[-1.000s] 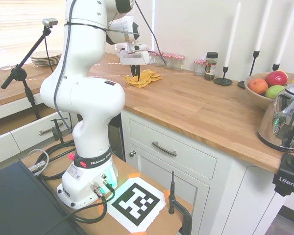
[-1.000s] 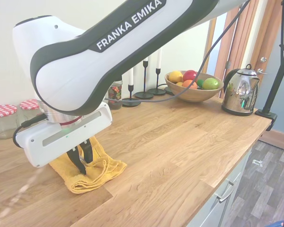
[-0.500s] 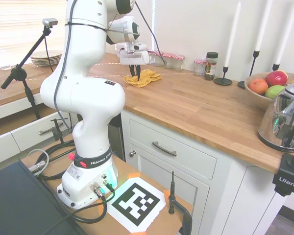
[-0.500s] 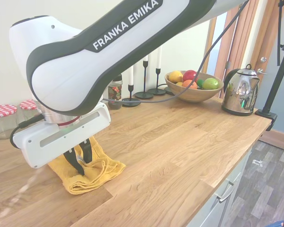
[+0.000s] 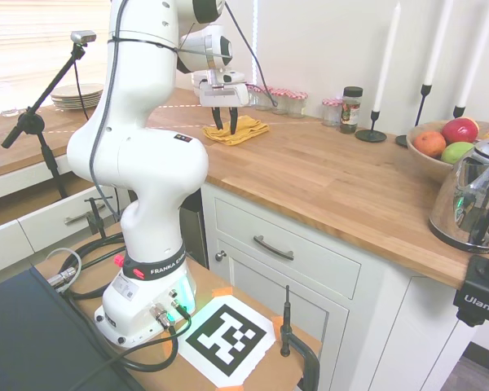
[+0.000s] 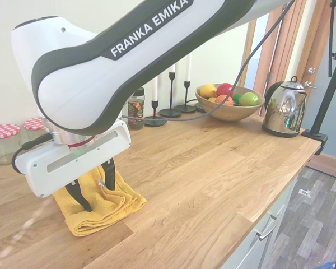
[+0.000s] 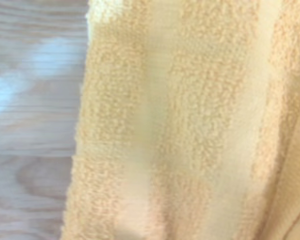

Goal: Wipe the counter

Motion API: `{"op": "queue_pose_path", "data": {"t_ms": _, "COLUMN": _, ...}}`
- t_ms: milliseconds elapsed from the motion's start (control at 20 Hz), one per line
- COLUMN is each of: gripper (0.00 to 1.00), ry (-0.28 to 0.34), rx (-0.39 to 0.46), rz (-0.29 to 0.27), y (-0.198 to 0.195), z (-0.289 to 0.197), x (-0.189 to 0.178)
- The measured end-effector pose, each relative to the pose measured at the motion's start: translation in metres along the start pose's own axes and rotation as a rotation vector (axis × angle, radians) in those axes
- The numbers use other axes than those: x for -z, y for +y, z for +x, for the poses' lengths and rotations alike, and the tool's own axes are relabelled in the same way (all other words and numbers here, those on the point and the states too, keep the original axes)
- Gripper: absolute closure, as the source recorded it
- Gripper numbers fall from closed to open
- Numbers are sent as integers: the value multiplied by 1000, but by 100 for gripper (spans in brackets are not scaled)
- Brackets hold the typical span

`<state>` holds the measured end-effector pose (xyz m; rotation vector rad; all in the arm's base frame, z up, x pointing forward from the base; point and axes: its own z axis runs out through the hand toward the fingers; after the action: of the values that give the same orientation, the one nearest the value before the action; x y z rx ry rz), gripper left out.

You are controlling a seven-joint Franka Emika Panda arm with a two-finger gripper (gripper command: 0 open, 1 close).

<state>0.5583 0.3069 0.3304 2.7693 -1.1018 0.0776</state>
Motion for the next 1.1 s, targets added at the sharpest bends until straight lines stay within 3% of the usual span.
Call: {"op": "queue_pose_path", "data": {"t_ms": 1100, "gripper": 0, "ry": 11, "rx": -22, "rz": 58, "y": 22, "z": 2, "x": 1}}
